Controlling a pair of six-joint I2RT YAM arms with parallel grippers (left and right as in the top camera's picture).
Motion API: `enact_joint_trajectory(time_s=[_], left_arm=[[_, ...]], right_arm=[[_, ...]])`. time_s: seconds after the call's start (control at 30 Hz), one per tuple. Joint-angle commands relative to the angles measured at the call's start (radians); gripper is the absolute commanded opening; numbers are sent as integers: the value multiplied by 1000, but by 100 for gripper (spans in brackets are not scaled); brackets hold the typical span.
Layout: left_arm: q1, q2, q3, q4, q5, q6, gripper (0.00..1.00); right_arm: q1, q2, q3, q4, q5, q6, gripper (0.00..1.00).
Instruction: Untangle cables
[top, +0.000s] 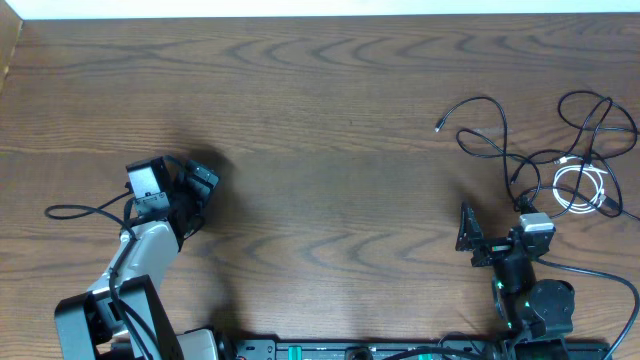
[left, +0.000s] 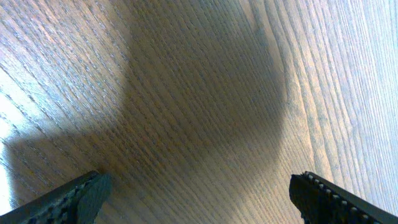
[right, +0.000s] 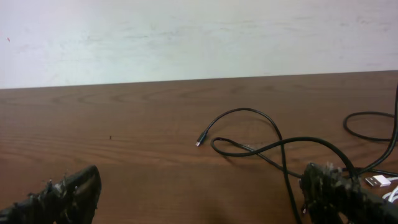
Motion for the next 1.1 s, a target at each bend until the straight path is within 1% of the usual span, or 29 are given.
enact_joint_trajectory(time_s=[0.0,0.77,0.9,1.07], left_arm=[[5,23,-17,-22,-36,13,99],[5,14,-18,-23,-36,13,99],[1,-94,-18,-60,-36,13,99],[-19,-214,-18,-60,-36,13,99]], right_arm=[[-1,-6,-1,-5,-6,14,99],[-1,-6,-1,-5,-6,14,99],[-1,-6,-1,-5,-6,14,99],[-1,-6,-1,-5,-6,14,99]])
